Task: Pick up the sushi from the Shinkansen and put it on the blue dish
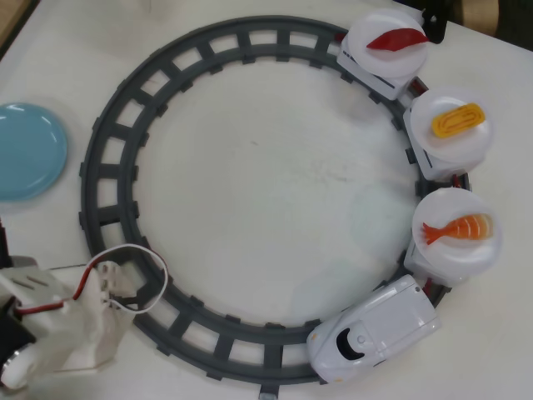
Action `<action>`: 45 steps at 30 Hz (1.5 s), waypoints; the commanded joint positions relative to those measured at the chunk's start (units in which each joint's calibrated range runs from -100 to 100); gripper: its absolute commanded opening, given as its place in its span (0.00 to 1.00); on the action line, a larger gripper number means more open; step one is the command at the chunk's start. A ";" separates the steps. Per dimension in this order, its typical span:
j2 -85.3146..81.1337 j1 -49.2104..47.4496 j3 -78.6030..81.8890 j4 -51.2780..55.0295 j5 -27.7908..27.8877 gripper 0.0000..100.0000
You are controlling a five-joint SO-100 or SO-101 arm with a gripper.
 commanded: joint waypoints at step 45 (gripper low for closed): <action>0.21 22.29 -2.26 -9.36 3.73 0.20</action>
